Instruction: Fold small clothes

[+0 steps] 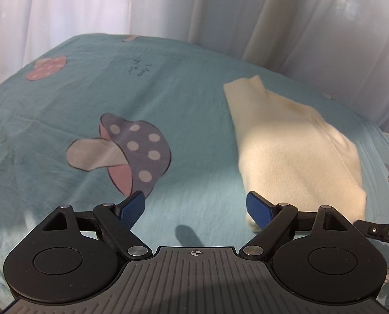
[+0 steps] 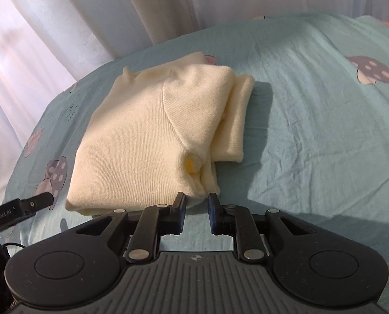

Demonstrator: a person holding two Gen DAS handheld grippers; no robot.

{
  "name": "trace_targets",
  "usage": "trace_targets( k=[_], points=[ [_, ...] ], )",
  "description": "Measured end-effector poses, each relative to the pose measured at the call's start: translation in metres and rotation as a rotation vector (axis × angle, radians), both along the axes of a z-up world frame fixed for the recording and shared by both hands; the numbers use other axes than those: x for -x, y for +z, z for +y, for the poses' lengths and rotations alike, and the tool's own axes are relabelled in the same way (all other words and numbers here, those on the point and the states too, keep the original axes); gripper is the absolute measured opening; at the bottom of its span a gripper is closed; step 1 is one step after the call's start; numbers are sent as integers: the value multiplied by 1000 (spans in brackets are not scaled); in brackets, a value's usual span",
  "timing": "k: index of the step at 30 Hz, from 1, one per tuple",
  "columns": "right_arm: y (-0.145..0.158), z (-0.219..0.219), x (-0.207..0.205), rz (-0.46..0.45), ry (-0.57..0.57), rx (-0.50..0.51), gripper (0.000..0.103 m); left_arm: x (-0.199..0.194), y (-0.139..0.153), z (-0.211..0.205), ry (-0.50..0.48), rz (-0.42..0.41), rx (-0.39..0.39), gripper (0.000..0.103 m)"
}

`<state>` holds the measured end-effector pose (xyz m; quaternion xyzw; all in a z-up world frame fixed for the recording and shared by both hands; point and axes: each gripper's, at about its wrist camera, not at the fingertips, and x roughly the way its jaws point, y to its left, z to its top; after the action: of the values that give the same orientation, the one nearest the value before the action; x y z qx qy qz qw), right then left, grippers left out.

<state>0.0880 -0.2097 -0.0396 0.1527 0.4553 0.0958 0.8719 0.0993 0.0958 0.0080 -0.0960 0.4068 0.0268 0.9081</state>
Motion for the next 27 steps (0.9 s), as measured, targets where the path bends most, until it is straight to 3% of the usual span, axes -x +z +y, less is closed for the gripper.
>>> trace_targets(
  k=[2,6,11,13,20,27],
  points=[
    [14,8,3,-65,24,67,19,-5,7,1,-21,-37,40,91],
    [26,16,3,-144,38,145,19,-17,5,-12,-48,-34,55,90],
    [11,23,-3,-93,75,163,19,-28,-24,-27,-92,62,-8,89],
    [-3,21,-7,-42,56,169,27,-28,-35,-27,-91,97,0,90],
    [1,5,-2,4,38,141,31,-26,-32,-18,-81,140,27,92],
    [32,22,-11,-126,75,181,31,-38,3,-26,-90,22,22,90]
  ],
)
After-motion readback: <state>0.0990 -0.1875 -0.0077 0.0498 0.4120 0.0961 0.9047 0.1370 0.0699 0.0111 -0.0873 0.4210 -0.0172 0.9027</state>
